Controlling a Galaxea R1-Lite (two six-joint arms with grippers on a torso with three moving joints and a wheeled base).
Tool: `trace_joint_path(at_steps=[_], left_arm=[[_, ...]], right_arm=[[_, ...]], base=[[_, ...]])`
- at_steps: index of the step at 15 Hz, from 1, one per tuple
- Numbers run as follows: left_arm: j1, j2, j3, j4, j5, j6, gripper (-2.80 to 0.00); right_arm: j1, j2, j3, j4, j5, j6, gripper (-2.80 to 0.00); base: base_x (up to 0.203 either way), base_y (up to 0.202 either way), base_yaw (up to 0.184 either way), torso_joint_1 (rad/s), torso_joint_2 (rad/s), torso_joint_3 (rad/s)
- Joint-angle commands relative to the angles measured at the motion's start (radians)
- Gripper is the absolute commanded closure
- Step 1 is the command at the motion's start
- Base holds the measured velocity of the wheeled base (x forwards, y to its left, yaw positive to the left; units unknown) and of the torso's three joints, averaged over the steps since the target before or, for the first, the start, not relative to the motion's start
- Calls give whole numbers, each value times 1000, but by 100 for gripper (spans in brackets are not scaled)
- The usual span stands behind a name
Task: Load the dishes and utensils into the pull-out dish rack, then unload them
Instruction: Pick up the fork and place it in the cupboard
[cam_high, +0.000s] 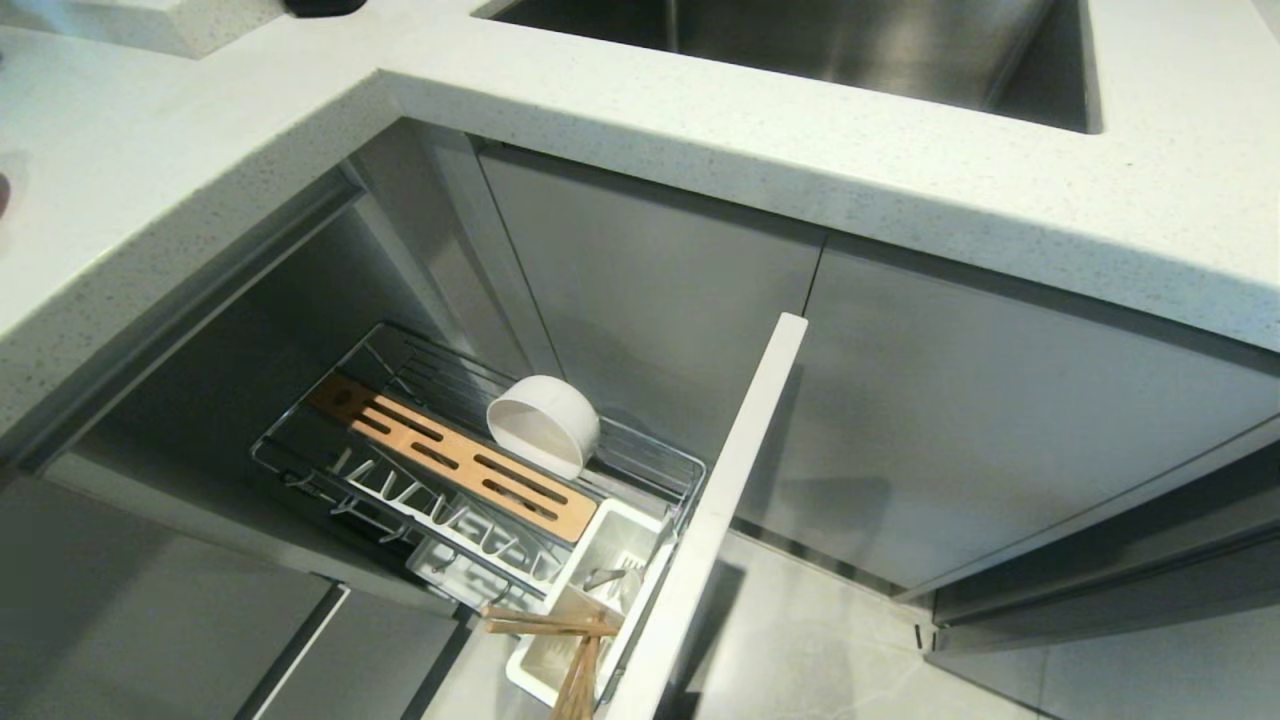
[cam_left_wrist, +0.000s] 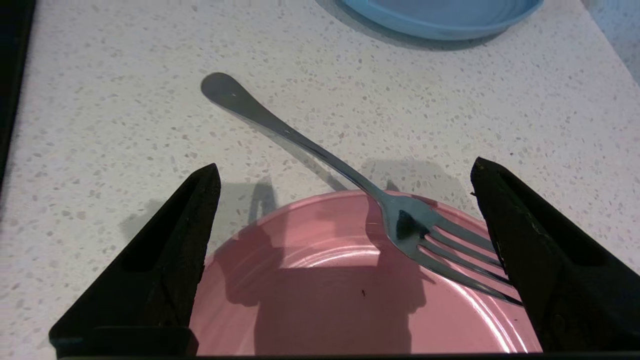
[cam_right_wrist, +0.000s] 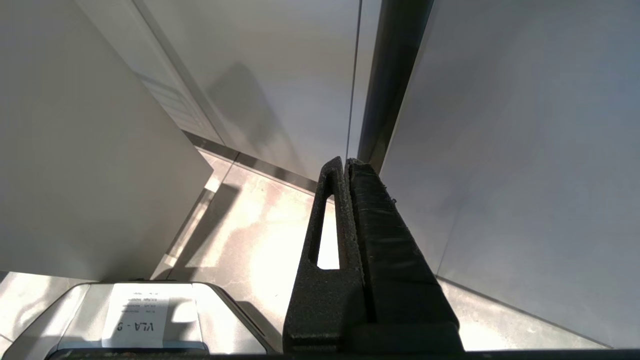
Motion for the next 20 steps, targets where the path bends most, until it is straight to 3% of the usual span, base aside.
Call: trace_joint_path(at_steps=[1, 3, 5, 7, 12, 14, 20], left_arm=[[10, 0, 0, 1, 2, -17, -280], [30, 11, 0, -40, -1, -66, -280], [39, 18, 0, -83, 5, -172, -280], [40, 28, 0, -82, 7, -210, -280], [40, 56, 0, -79, 12, -259, -280], [38, 70, 0, -71, 45, -283, -280], [30, 84, 0, -54, 56, -285, -280]], right_arm=[[0, 0, 2, 0, 0, 0, 0], [0, 0, 2, -1, 0, 0, 0], [0, 0, 2, 0, 0, 0, 0], [0, 0, 2, 0, 0, 0, 0], [1, 0, 2, 0, 0, 0, 0], [0, 0, 2, 0, 0, 0, 0], [0, 0, 2, 0, 0, 0, 0]], base=[[0, 0, 0, 0, 0, 0], [0, 0, 0, 0, 0, 0], [0, 0, 0, 0, 0, 0], [0, 0, 0, 0, 0, 0], [0, 0, 0, 0, 0, 0], [0, 0, 0, 0, 0, 0], [0, 0, 0, 0, 0, 0]])
